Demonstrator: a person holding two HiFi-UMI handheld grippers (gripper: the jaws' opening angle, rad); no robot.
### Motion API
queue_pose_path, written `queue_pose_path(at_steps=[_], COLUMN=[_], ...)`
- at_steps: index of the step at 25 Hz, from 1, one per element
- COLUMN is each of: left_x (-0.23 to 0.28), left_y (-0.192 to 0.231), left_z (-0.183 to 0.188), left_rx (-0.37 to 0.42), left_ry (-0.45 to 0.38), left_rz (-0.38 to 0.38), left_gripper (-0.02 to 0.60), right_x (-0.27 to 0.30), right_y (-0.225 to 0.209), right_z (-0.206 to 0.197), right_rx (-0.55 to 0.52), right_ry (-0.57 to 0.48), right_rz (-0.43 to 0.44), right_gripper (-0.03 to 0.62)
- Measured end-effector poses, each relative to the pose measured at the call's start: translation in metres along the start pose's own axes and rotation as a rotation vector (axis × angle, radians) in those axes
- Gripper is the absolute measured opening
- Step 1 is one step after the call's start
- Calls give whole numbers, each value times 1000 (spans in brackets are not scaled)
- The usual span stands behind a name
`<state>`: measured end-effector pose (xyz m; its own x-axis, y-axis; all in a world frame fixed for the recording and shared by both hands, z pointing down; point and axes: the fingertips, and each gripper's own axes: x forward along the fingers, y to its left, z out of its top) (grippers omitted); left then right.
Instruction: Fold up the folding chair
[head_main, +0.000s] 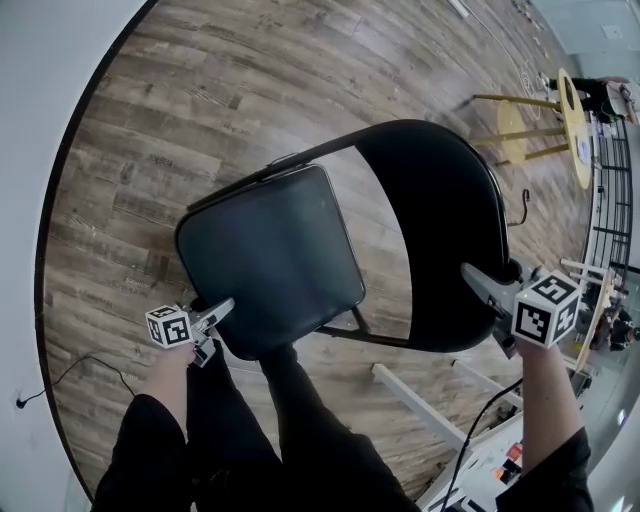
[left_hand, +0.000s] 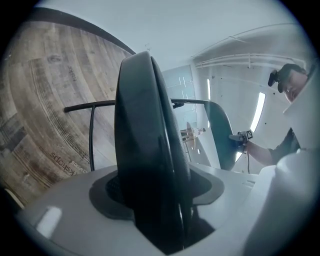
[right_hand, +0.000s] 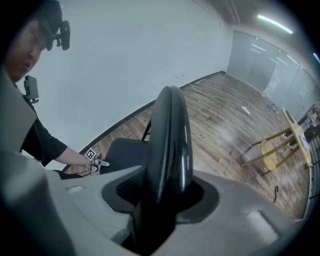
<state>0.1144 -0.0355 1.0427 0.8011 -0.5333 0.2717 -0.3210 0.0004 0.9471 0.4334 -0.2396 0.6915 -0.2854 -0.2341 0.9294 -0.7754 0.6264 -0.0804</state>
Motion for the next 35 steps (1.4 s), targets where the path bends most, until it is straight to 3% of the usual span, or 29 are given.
queue_pose_path(at_steps=[24,35], left_x=[-6,-1], left_y=[-56,-93], left_z=[-17,-5], left_rx=[-117,-160], left_ry=[-34,-50], left_rz=[112,148], left_gripper=[256,238], right_x=[-30,-44], right_y=[56,93], right_z=[20,31], right_rx=[-87,-108], right_ry=[11,17], right_rz=[-27,-43], right_gripper=[136,111])
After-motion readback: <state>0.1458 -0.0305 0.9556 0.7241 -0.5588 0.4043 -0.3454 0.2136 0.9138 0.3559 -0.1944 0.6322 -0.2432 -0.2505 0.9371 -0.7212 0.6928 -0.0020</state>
